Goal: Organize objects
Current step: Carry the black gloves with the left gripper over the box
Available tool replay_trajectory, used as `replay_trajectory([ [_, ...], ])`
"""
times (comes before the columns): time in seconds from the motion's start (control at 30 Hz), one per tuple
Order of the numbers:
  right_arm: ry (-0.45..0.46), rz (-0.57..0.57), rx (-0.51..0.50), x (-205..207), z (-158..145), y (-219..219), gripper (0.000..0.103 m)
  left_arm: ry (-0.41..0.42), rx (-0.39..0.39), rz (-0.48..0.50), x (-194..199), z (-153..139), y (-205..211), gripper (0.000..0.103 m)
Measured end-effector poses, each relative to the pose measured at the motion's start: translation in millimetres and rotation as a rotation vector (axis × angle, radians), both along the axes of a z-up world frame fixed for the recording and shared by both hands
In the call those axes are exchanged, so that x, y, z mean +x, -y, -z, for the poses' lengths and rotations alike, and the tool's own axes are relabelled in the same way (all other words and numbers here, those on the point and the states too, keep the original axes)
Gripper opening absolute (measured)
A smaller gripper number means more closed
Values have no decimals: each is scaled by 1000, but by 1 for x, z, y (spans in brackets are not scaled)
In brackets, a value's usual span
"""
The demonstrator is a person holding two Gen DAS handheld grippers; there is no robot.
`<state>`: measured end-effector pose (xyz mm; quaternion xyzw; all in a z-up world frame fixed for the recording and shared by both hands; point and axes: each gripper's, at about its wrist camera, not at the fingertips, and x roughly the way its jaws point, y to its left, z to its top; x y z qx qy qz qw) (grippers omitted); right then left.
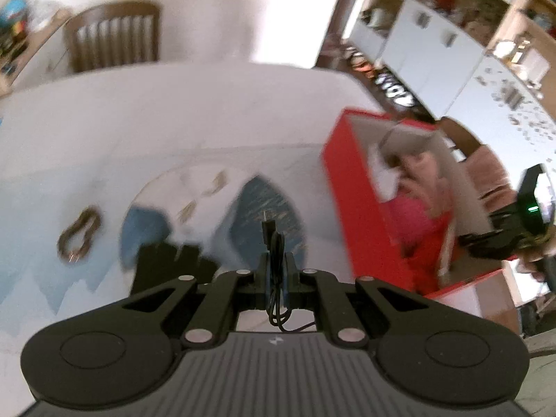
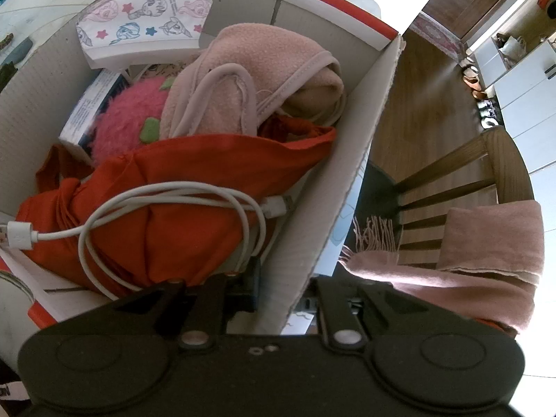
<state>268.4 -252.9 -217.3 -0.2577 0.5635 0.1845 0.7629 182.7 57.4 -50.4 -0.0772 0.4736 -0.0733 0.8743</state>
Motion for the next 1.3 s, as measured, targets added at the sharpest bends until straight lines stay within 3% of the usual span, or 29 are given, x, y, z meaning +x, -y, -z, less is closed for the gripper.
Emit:
replay_trajectory([
  [0.17, 1, 0, 1, 1, -1, 1, 12, 44, -31, 97, 14, -30, 27, 5],
  [0.6, 1, -8, -4, 2, -4, 0, 12, 107, 59, 413, 55, -69, 127, 5],
  [0.9, 1, -5, -2, 1, -4, 0, 12, 45, 149, 559, 74, -24, 199, 5],
  [1.3, -1, -5, -1, 1, -4, -2, 12, -73, 205, 584, 96, 38, 219, 5],
])
